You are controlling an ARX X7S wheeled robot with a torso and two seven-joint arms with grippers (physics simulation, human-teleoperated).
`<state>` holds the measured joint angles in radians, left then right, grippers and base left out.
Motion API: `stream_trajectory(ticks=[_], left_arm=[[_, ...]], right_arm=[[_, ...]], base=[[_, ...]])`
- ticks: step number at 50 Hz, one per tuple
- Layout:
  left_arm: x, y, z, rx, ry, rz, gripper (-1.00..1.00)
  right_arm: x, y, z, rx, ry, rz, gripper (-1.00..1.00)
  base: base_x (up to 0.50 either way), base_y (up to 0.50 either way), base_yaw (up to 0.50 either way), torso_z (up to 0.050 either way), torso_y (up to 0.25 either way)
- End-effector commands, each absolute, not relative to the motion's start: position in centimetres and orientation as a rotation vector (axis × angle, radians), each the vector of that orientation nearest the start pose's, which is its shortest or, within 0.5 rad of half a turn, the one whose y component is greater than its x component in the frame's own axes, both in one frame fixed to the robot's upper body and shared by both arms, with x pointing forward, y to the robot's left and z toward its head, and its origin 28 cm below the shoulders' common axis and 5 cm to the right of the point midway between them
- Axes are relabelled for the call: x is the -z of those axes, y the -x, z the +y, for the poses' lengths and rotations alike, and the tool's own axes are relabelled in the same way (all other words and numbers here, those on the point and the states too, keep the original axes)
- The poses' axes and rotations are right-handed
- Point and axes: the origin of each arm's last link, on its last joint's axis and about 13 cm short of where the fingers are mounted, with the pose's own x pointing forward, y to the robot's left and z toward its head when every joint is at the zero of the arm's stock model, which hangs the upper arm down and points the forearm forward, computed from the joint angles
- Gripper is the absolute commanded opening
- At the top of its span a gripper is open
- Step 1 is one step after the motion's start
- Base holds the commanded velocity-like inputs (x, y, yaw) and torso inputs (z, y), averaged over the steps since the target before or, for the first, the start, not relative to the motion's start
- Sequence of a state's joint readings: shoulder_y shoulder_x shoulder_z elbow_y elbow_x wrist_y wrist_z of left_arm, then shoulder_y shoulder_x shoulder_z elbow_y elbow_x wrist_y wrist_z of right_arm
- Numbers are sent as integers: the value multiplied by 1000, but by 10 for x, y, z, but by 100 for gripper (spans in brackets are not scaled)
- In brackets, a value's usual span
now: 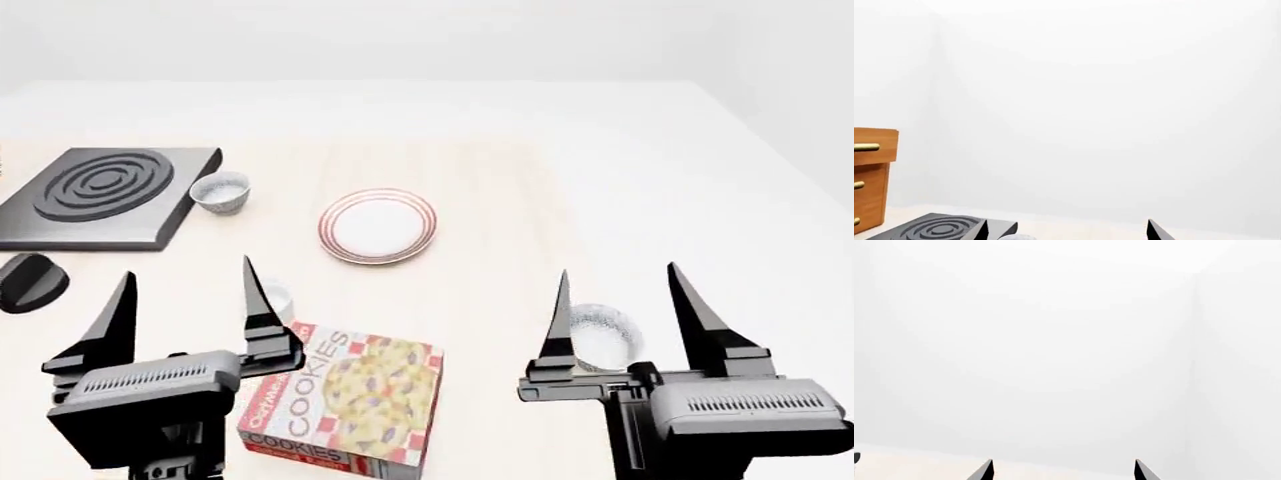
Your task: Pick the akita bowl next to the cookies box and place it on the plate.
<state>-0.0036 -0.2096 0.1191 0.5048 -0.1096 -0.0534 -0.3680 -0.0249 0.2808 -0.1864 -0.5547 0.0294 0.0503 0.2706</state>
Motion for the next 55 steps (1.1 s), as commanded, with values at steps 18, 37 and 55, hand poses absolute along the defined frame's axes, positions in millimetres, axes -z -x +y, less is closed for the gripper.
stream_trajectory(ticks=[18, 37, 55], left_arm=[[-117, -200, 214, -153, 30, -432, 100], [-115, -200, 215, -158, 31, -430, 100], [-114, -199, 214, -150, 21, -422, 100]], right_arm=[[-117, -192, -105, 45, 162, -470, 100], [-117, -191, -105, 34, 148, -494, 100], [-124, -194, -109, 44, 151, -355, 100]], base=[[383, 0, 0, 0, 1], [260, 0, 0, 0, 0], [0, 0, 0, 0, 0]])
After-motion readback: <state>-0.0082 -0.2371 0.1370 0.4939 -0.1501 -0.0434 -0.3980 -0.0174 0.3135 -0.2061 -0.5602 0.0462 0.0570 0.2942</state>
